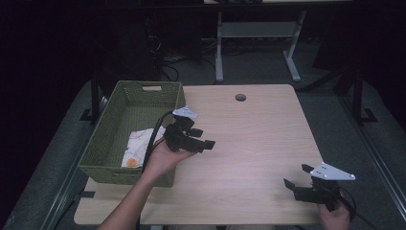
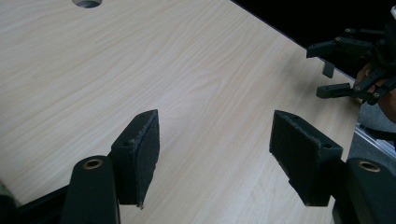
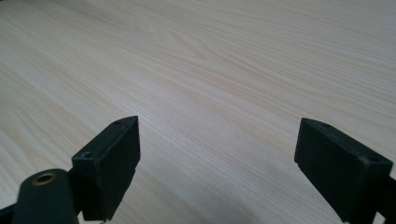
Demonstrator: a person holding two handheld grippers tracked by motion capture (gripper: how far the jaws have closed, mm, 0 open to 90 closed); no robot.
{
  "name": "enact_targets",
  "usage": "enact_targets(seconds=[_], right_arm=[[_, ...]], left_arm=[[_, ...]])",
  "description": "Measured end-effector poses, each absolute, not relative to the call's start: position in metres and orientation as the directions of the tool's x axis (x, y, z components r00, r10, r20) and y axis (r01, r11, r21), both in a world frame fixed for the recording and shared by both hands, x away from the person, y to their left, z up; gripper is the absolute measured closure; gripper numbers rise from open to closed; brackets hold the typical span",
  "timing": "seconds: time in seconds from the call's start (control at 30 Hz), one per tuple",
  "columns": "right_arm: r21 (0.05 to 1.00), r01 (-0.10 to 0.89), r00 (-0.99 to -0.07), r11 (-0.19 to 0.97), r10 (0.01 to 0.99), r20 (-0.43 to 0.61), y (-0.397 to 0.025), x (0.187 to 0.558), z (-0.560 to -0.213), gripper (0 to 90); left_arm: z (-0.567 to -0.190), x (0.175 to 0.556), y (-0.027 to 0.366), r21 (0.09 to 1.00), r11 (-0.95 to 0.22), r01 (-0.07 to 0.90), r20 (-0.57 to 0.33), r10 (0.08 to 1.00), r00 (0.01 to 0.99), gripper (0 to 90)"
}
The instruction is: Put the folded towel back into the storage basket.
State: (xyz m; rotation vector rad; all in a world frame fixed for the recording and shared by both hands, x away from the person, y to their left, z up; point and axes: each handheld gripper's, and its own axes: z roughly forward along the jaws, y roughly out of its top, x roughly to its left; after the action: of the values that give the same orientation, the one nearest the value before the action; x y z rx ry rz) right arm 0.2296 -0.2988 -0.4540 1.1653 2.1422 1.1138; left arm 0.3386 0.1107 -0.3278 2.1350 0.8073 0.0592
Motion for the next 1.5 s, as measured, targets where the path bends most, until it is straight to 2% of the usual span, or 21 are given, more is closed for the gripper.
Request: enact_targets(seconds=[1.5], right_arm=[[0.823,0.474,-0.529,0.314,0.848,-0.019,-0.302,0.227,-0.455,13.9]], left_arm=[[-0.375,0.304,0.074,0.726,-0.455,0.516,-0.267,0.505,0.821,30.6]])
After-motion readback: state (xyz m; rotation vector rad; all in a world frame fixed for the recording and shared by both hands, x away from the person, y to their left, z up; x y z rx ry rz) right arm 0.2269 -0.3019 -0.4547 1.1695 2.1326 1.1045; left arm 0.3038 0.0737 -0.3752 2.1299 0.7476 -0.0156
